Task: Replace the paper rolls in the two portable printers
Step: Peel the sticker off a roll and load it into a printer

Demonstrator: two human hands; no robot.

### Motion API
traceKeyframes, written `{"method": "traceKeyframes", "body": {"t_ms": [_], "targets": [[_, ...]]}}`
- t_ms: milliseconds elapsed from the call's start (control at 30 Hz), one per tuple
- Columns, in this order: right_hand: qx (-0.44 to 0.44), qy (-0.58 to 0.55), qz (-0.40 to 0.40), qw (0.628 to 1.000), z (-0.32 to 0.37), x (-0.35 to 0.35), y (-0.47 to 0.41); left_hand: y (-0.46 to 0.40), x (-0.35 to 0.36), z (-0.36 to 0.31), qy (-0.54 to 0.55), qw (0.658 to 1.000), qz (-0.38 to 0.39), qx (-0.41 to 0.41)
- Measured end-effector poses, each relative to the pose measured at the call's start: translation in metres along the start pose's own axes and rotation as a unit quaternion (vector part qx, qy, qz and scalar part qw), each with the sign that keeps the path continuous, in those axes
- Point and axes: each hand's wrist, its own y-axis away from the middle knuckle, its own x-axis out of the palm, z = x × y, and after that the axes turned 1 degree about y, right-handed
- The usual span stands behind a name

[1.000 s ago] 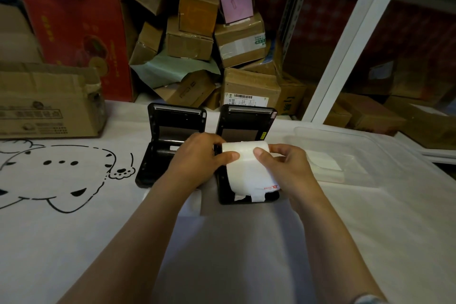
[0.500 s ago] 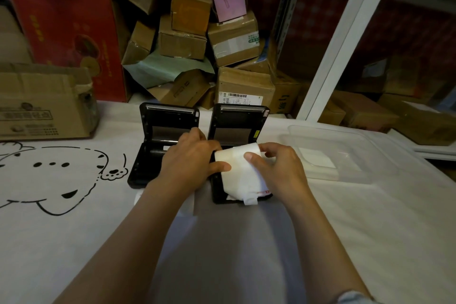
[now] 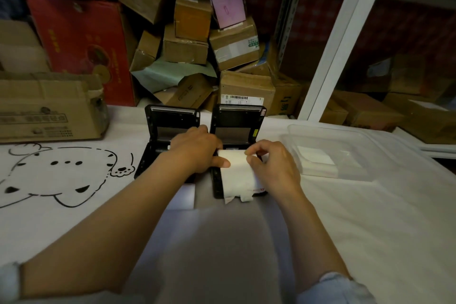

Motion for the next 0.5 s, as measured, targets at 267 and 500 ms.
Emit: {"method": "traceKeyframes", "body": {"t_ms": [267, 500], "targets": [[0.016, 0.002, -0.006, 1.0, 0.002, -0.001, 0.004, 0.01, 0.008, -0.008, -0.052, 0.988, -0.146, 0.001], [0.031, 0.008, -0.023, 0.999, 0.009, 0.001, 0.009, 0.01, 0.027, -0.004, 0.022, 0.982, -0.187, 0.015]]}}
